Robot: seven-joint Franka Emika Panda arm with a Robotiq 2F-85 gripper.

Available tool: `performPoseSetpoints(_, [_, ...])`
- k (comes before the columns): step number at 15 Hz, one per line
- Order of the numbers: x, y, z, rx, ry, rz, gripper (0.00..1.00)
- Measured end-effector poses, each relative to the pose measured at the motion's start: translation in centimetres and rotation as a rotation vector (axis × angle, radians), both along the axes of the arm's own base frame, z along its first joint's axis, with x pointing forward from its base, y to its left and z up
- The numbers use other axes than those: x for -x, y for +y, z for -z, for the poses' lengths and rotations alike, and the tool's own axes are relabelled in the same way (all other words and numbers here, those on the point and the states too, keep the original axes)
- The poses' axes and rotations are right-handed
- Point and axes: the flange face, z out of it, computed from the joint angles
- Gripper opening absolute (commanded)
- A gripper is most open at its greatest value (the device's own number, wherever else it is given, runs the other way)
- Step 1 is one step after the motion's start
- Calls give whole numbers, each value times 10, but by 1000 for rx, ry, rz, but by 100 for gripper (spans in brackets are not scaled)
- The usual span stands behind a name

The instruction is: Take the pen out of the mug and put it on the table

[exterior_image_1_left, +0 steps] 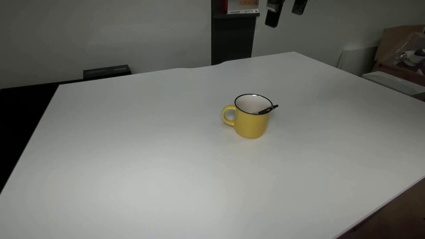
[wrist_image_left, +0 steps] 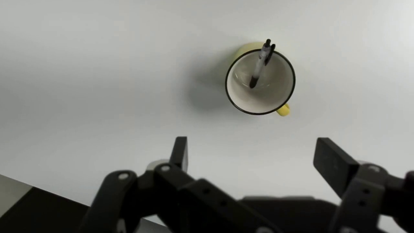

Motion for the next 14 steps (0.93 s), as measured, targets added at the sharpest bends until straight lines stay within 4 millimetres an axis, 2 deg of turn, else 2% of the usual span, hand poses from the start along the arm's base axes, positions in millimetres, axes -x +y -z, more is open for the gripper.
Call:
performPoseSetpoints(2, [-4, 16, 14, -21, 28, -33, 100])
performPoseSetpoints(4, [-4, 24, 26, -36, 57, -48, 100])
performPoseSetpoints(11, [-3, 24, 33, -27, 64, -60, 100])
performPoseSetpoints(14, [0, 26, 45, -24, 57, -76, 100])
